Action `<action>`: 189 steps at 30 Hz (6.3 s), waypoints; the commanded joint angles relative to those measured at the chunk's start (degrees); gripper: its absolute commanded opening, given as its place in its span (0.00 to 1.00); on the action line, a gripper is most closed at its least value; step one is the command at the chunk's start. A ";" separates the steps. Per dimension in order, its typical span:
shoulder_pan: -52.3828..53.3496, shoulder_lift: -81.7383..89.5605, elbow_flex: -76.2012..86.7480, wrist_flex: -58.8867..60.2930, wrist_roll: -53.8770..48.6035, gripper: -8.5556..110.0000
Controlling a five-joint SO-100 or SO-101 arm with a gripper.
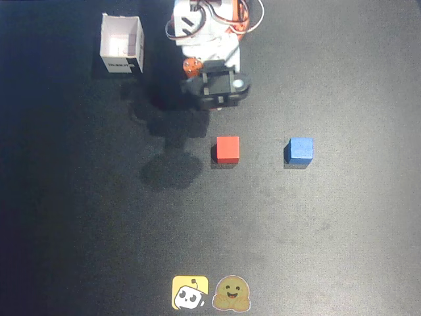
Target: Put the red cube on top of the blue cube.
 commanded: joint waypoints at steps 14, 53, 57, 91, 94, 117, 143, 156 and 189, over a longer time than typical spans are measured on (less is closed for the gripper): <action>-4.31 -3.08 -4.48 -0.88 3.52 0.08; -9.84 -52.03 -22.32 -21.88 12.48 0.21; -9.67 -51.94 -20.13 -24.17 12.48 0.21; -10.11 -58.54 -10.55 -38.06 17.14 0.19; -10.11 -58.62 -10.28 -38.06 17.40 0.16; -10.02 -58.18 -18.46 -29.62 16.17 0.13; -16.26 -54.49 -40.52 -7.03 16.17 0.13; -26.10 -61.44 -45.00 -9.84 21.27 0.13; -37.18 -71.46 -47.37 -14.24 28.04 0.13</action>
